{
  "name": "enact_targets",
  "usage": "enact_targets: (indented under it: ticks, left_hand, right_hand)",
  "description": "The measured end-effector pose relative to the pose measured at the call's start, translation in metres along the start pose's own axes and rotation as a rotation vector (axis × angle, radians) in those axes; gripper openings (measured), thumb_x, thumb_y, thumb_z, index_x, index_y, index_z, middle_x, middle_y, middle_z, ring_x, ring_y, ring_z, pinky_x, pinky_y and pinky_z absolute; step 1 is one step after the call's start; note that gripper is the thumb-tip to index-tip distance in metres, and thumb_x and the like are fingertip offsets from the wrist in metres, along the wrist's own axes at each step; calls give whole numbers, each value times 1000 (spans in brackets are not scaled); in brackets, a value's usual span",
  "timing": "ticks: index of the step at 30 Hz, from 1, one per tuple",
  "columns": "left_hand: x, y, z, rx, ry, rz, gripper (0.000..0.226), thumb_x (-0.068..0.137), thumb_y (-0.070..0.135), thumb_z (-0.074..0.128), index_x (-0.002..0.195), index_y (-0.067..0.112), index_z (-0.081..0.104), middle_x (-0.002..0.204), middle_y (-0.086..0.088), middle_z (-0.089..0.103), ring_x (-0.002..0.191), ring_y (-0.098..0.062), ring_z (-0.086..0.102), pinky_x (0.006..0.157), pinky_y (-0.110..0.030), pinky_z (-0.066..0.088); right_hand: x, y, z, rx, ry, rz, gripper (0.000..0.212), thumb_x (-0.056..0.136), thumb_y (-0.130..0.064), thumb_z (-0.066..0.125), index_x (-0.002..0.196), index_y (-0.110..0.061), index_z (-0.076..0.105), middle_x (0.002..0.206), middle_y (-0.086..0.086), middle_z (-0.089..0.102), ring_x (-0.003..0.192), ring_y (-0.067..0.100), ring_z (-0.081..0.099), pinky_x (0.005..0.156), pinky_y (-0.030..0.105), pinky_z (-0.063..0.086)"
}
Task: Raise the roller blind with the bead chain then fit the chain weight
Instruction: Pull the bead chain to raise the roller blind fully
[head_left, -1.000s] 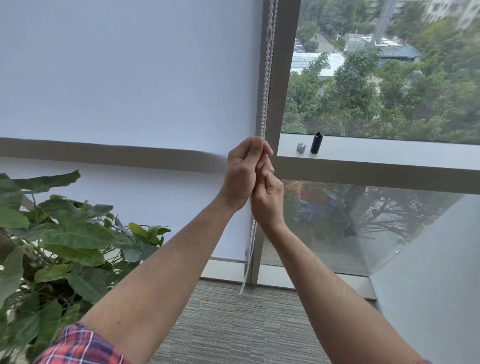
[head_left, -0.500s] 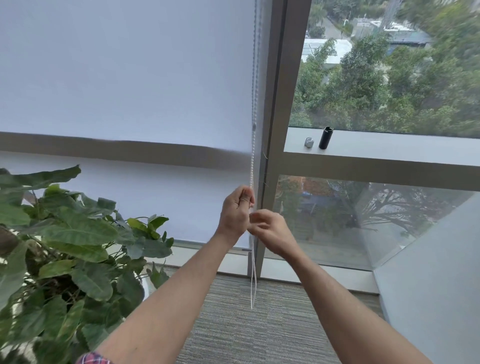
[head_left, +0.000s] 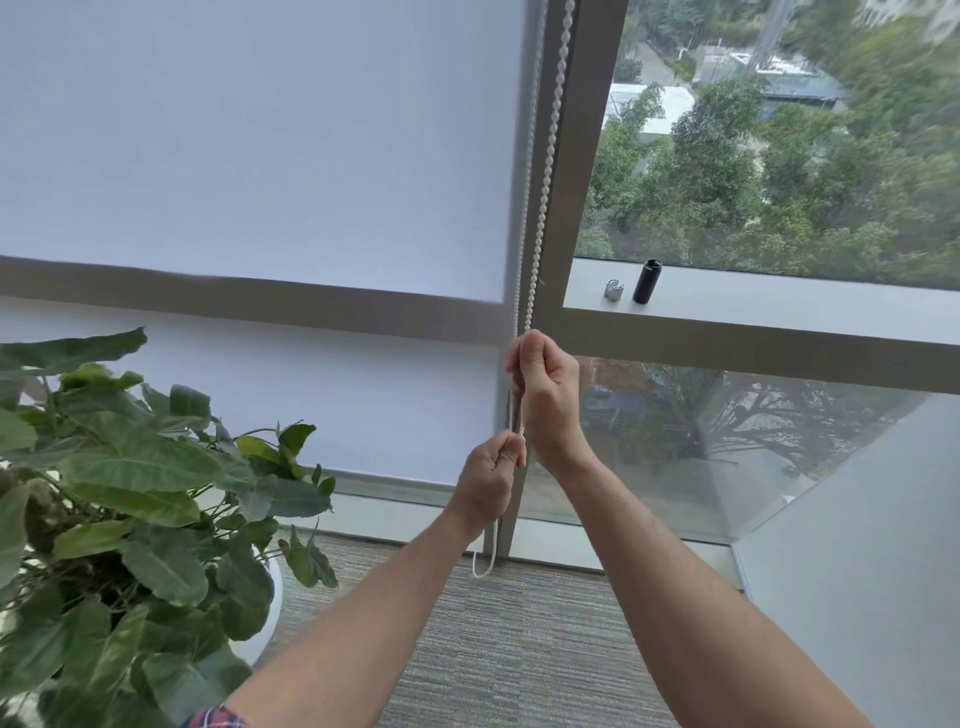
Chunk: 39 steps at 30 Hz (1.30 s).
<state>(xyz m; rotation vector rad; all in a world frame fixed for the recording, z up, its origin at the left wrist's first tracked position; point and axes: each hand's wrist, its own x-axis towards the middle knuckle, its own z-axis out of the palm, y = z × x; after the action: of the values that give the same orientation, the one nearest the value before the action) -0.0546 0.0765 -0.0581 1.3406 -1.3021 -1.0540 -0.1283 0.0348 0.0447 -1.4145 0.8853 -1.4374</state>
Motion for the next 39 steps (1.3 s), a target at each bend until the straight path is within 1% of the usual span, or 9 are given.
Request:
enact_targets:
  ticks: [8,10,13,20,25,31,34,36,39]
  left_hand:
    - [-7,-20,-11,154,-188,-61,35,87,43,43,67,24,63,69,-12,58,66,-17,50,66,-40,46]
    - [-3,-17,-17,156,-173,-59,47,87,42,37,84,5,67,91,-20,67,85,-30,61,81,-53,52]
    - [5,7,-26,-51,-42,-58,44,92,30,37,103,5,71,108,-17,71,105,-29,66,89,-46,54]
    - [16,76,-25,-335,-27,173,45,101,33,35,118,0,61,87,-13,64,80,-25,63,74,-37,51]
    - [18,77,-14,-389,57,201,37,101,29,40,81,11,65,52,12,38,49,-7,31,48,-22,26]
    - [18,64,-14,-412,96,136,41,100,33,43,65,24,62,44,13,35,42,-5,27,44,-19,25]
    - [14,43,-12,-415,92,113,40,100,34,45,66,22,63,45,13,37,43,-5,30,45,-17,30]
    - [12,33,-14,-405,89,100,40,101,32,43,67,22,63,46,13,39,44,-4,32,47,-16,32]
    - [12,28,-16,-397,85,58,41,102,31,43,67,21,63,47,12,38,45,-5,30,46,-18,30]
  right_hand:
    - [-23,37,-9,-177,72,28,43,102,-32,41,59,-32,46,50,-17,43,49,2,35,50,23,29]
    - [-30,46,-7,-197,74,51,43,101,-29,42,58,-33,46,51,-17,46,50,1,38,51,19,31]
    - [-44,64,-5,-225,60,90,39,100,-26,44,63,-32,53,55,-15,51,53,1,45,53,21,37]
    - [-72,103,-8,-278,3,226,43,99,-19,44,57,-31,43,51,-18,47,51,1,38,55,25,30]
    - [-75,108,-12,-269,-33,253,48,100,-7,45,58,-29,42,53,-16,43,54,2,35,55,27,30]
    - [-74,102,-23,-129,-177,389,56,105,-13,42,56,-35,60,53,-11,48,50,10,41,50,27,33]
    - [-63,97,-40,-172,-156,420,40,106,-24,37,91,-28,74,87,-1,73,83,12,68,80,33,52]
    - [-52,94,-48,-193,-127,414,41,107,-31,34,119,-13,68,117,7,70,113,16,64,101,37,48]
    - [-35,73,-42,-138,-107,330,44,104,-35,36,124,-8,64,121,10,69,116,19,64,101,37,49]
